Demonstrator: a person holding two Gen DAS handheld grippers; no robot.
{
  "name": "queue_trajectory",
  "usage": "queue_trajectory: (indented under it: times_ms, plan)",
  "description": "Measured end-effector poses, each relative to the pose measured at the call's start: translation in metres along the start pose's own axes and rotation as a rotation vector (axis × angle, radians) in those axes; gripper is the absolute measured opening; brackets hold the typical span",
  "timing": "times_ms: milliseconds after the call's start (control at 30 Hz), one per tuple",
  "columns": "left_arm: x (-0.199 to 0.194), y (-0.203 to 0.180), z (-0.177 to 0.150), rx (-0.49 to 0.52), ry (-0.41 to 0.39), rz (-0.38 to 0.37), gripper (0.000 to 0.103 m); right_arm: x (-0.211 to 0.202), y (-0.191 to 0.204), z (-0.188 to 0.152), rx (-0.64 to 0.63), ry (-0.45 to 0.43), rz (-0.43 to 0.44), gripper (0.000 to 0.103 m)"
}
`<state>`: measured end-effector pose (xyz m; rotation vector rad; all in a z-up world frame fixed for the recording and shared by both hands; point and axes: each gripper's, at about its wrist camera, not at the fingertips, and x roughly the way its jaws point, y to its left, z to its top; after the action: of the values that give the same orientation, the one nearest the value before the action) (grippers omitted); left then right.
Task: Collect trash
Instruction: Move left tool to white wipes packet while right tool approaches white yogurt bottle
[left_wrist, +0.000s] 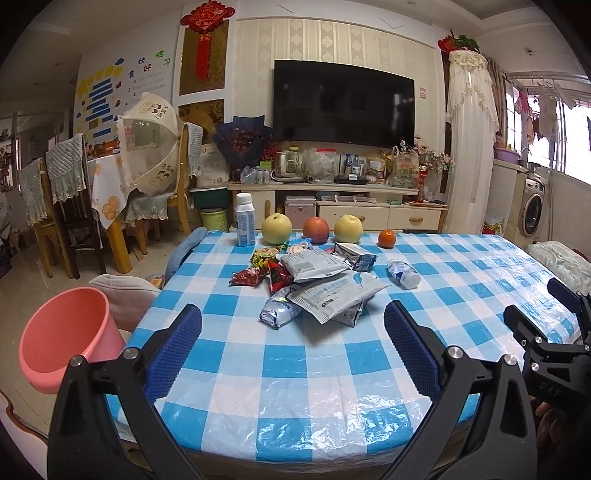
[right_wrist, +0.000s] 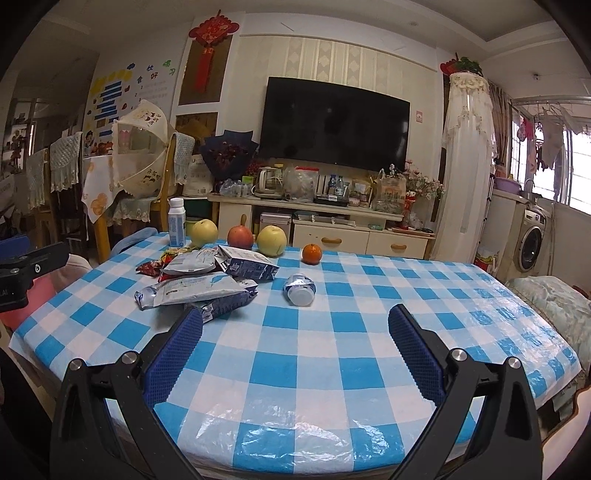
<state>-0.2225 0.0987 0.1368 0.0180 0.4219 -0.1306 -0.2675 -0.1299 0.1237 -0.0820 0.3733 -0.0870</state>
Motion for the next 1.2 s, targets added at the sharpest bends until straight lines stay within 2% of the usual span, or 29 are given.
queue_trajectory:
  times_ms: [300, 467, 767, 1000, 1200]
  plan:
    - [0.028, 0.001, -0.011, 0.051, 0.047, -0.076, 0.1, 0.025, -0.013, -0.006, 0.044, 0.075, 0.076, 0.099]
    - [0.049, 0.006, -0.008, 0.076, 0.079, -0.101, 0.1, 0.046, -0.032, -0.008, 0.122, 0.134, 0.127, 0.099]
    - [0.106, 0.022, 0.017, -0.08, 0.2, -0.161, 0.1, 0.096, -0.046, -0.004, 0.167, 0.196, 0.153, 0.099]
    - [0.167, 0.003, 0.046, -0.115, 0.304, -0.112, 0.1, 0.156, -0.064, 0.001, 0.276, 0.265, 0.195, 0.099]
    - [0.232, -0.01, 0.057, -0.12, 0.419, -0.068, 0.1, 0.21, -0.068, 0.006, 0.288, 0.332, 0.211, 0.099]
